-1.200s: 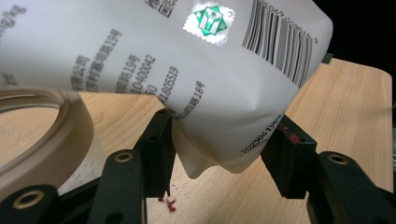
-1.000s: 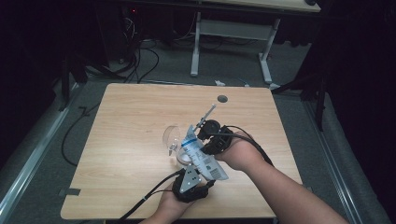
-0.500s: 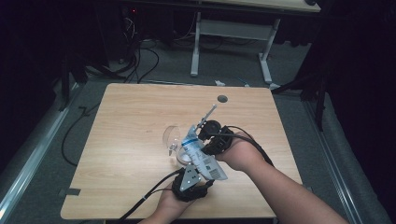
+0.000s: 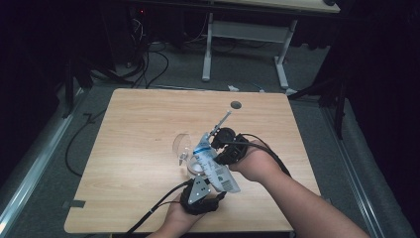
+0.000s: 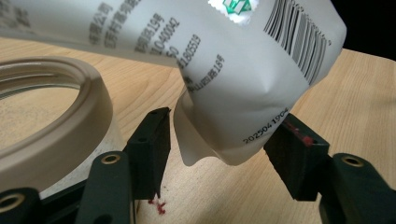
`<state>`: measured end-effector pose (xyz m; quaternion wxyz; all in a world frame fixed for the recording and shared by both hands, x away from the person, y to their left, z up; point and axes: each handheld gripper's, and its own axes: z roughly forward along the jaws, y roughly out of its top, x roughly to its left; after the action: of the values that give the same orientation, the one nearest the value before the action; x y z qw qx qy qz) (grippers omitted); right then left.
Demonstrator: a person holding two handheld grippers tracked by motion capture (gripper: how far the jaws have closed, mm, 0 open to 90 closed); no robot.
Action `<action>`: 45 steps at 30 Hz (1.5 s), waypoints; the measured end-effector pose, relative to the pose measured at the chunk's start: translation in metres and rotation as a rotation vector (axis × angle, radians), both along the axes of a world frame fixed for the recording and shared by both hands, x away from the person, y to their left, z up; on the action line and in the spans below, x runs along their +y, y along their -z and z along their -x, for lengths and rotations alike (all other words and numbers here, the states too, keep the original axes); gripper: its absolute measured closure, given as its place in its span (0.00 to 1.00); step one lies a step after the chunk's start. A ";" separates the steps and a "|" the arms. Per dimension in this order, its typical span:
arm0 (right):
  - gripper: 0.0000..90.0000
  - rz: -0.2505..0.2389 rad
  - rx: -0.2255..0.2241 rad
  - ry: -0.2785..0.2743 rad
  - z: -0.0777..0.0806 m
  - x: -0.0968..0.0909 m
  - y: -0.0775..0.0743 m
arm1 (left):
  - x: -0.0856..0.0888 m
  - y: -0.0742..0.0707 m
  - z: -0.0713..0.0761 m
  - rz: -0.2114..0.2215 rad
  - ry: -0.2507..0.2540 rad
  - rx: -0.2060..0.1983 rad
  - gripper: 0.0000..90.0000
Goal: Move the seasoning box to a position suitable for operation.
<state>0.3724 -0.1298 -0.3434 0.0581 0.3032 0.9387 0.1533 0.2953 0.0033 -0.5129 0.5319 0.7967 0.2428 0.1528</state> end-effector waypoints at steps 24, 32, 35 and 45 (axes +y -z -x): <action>1.00 -0.004 -0.007 0.009 0.002 -0.004 -0.001 | 0.033 0.002 0.002 -0.002 -0.026 0.020 0.45; 1.00 0.000 -0.007 0.020 0.003 -0.009 0.000 | 0.077 -0.003 -0.002 -0.042 -0.071 0.021 0.46; 1.00 -0.005 -0.011 0.024 0.003 -0.012 0.000 | 0.097 0.001 -0.008 -0.064 -0.106 0.041 0.46; 1.00 0.008 -0.021 0.042 0.003 -0.023 0.007 | 0.134 0.004 -0.015 -0.022 -0.208 0.093 0.45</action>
<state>0.3696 -0.1533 -0.3506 0.0722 0.3208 0.9322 0.1515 0.3103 0.1376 -0.5166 0.4927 0.7791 0.3470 0.1726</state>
